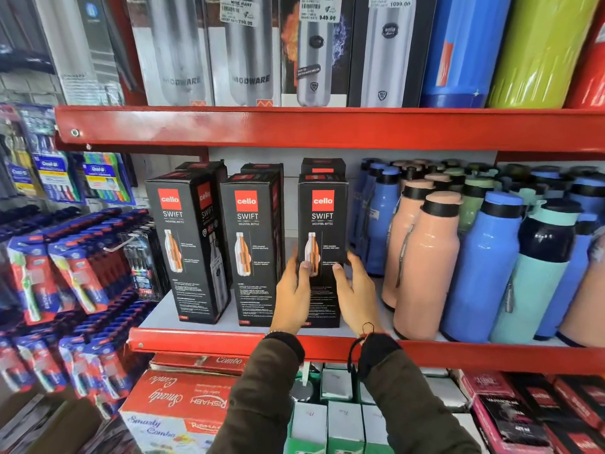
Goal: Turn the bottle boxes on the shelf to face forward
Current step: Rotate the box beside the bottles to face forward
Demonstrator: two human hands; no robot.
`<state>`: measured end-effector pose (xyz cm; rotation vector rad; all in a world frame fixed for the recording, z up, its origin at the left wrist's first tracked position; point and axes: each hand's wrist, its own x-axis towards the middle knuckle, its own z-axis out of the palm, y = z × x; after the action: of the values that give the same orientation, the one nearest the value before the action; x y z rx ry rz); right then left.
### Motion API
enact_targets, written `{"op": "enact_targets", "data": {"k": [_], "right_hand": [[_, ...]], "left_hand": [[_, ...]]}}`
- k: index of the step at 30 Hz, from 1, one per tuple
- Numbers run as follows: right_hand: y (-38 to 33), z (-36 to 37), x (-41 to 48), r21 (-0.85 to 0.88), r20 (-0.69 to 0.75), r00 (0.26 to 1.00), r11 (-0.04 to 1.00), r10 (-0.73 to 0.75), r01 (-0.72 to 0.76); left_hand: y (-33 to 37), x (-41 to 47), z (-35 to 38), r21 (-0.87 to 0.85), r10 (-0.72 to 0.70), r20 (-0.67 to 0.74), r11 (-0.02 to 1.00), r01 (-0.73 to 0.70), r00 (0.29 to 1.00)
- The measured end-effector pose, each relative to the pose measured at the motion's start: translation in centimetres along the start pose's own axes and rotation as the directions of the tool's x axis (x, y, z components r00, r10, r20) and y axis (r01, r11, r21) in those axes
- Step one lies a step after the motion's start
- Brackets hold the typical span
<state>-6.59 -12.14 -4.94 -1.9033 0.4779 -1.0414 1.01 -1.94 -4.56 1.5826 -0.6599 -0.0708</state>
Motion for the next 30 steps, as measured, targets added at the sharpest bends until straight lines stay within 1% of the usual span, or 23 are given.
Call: {"op": "enact_targets", "data": {"k": [3, 8, 13, 15, 18, 21, 25, 28, 30], "right_hand": [[0.2, 0.3, -0.1, 0.006, -0.034, 0.999, 1.000, 0.005, -0.004], [0.5, 0.4, -0.4, 0.062, -0.036, 0.999, 0.998, 0.030, -0.027], [-0.2, -0.3, -0.3, 0.120, -0.095, 0.995, 0.992, -0.026, 0.038], [-0.4, -0.7, -0.2, 0.152, -0.069, 0.997, 0.988, -0.022, 0.032], [-1.0, -1.2, -0.3, 0.098, -0.015, 0.998, 0.993, -0.063, 0.064], [-1.0, -1.3, -0.4, 0.061, -0.026, 0.995, 0.993, -0.100, 0.101], [-0.9, -1.1, -0.3, 0.061, -0.057, 0.993, 0.993, -0.102, 0.105], [-0.5, -1.2, -0.2, 0.089, -0.060, 0.992, 0.990, -0.108, 0.113], [-0.3, -1.4, -0.1, 0.105, -0.031, 0.995, 0.990, -0.096, 0.099]], "left_hand": [[-0.2, 0.0, 0.0, -0.024, -0.020, -0.001, 1.000, 0.020, 1.000], [-0.3, -0.3, -0.1, -0.072, -0.034, -0.020, 0.997, 0.033, 0.999], [0.5, -0.7, -0.6, -0.215, 0.000, -0.026, 0.977, -0.006, 1.000], [0.9, -0.9, -0.7, -0.275, -0.005, -0.023, 0.961, -0.001, 1.000], [1.4, -1.1, -0.9, -0.307, 0.003, -0.018, 0.952, -0.009, 1.000], [1.7, -1.5, -0.8, -0.326, 0.025, -0.039, 0.945, -0.037, 0.999], [1.9, -1.9, -0.5, -0.302, 0.091, -0.085, 0.947, -0.113, 0.992], [1.5, -1.6, -0.3, -0.199, 0.146, -0.104, 0.966, -0.165, 0.984], [1.6, -1.1, -0.1, -0.172, 0.124, -0.069, 0.976, -0.135, 0.990]]}}
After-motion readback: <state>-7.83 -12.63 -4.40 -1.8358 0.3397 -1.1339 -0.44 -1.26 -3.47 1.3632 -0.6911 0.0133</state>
